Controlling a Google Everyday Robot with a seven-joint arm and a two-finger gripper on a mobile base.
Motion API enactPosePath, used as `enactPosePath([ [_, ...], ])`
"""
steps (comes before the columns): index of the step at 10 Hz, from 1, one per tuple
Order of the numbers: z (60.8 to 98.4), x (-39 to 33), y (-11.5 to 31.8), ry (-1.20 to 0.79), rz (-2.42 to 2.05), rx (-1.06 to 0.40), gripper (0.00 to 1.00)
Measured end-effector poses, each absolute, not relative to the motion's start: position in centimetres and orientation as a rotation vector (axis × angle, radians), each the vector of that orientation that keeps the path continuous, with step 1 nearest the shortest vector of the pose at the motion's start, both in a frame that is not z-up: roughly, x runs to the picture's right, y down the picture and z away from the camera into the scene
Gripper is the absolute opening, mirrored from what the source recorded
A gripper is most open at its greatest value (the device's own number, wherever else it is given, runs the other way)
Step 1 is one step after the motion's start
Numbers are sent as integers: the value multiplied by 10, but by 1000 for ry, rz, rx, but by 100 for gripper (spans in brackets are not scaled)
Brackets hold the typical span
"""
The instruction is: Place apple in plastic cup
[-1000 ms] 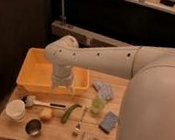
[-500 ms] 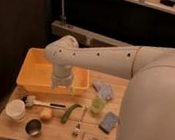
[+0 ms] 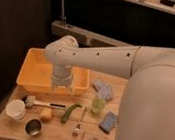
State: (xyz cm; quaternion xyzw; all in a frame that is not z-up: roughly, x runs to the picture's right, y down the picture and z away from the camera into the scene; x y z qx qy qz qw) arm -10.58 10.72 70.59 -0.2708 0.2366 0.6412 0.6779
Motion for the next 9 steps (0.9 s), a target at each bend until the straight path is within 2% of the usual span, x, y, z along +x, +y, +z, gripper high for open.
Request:
enactPosePath([
  [3,707,-138,139,495,1391,-666,65],
  [9,743,-149,185,554,1319,-723,65],
])
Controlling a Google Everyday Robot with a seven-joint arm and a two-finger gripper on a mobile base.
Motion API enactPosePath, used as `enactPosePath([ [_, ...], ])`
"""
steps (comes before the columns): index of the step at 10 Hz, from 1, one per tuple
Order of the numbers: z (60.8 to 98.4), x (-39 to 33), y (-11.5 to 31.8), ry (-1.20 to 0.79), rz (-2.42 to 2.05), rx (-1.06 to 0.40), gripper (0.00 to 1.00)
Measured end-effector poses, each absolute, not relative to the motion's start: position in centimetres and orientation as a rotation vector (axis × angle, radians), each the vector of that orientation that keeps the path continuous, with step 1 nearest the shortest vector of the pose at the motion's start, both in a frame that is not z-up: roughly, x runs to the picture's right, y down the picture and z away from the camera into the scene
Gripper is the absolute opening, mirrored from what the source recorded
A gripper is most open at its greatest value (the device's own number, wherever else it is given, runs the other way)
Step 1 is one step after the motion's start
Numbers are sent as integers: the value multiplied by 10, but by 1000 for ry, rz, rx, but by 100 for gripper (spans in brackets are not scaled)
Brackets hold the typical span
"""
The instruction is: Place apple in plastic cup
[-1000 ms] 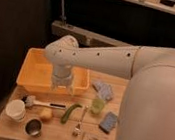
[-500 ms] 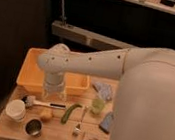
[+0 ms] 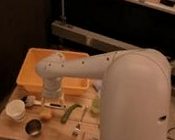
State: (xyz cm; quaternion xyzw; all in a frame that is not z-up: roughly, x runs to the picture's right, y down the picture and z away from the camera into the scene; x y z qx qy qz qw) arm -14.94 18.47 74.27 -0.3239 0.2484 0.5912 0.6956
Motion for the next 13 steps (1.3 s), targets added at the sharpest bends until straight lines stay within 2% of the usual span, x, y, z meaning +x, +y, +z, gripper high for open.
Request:
enactPosePath([
  [7,757,-166,213,480,1248,-805,65],
  [11,779,-169,228,460,1208,-839,65],
  [12,782,-173,230,456,1193,-849,63],
  [13,784,-177,233,460,1178,-859,56],
])
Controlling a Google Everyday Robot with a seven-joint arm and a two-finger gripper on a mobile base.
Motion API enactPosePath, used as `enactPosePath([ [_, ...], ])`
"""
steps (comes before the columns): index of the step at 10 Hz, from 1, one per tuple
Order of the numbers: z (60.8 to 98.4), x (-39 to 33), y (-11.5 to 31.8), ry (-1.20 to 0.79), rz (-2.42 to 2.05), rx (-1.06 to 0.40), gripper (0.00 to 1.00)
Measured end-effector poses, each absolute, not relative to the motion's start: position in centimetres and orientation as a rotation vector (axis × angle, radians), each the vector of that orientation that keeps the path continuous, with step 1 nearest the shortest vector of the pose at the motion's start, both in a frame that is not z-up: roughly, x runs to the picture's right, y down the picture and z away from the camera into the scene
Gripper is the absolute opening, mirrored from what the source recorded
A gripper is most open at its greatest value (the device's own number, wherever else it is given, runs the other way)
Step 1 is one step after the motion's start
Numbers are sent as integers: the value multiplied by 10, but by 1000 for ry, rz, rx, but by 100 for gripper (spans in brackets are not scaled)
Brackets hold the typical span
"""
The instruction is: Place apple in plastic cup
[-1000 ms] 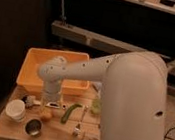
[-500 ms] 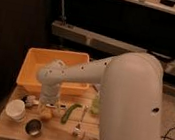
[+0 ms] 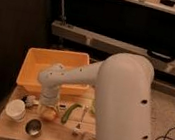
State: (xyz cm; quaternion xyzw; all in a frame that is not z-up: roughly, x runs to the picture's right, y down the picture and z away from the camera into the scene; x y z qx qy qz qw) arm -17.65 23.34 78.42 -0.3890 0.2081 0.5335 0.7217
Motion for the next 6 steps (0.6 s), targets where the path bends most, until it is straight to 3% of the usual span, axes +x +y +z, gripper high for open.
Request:
enactPosePath([
  [4,780,-173,228,460,1201,-876,13],
  [6,766,-174,216,451,1226,-859,0],
])
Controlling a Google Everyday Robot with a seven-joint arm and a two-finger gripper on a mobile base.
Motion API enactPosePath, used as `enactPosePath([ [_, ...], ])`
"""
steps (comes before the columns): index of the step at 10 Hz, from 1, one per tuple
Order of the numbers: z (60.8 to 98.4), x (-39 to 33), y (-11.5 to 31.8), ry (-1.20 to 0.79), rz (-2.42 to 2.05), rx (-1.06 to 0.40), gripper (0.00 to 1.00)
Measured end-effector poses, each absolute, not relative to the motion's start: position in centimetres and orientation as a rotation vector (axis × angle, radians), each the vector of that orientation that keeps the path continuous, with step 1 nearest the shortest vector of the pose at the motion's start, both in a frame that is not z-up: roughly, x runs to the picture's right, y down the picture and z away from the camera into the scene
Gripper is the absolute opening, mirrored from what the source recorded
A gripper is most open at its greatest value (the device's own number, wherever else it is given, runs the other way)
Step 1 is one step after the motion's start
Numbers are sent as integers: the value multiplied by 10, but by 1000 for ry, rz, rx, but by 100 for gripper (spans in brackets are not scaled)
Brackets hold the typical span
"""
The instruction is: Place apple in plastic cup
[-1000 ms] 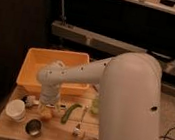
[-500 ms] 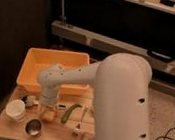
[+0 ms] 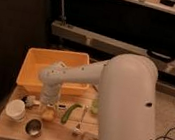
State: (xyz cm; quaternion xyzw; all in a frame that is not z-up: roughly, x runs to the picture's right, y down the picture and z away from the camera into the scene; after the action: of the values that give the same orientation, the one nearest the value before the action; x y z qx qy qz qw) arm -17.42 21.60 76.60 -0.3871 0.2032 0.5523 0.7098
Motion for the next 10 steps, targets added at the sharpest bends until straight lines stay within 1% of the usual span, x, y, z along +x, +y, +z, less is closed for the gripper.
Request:
enactPosePath([
  [2,752,-169,197,435,1250,-835,0],
  [4,729,-163,162,407,1283,-793,0],
  [7,687,-137,86,380,1366,-689,0],
  [9,666,-107,42,374,1441,-623,0],
  [10,653,-78,20,376,1495,-579,0],
])
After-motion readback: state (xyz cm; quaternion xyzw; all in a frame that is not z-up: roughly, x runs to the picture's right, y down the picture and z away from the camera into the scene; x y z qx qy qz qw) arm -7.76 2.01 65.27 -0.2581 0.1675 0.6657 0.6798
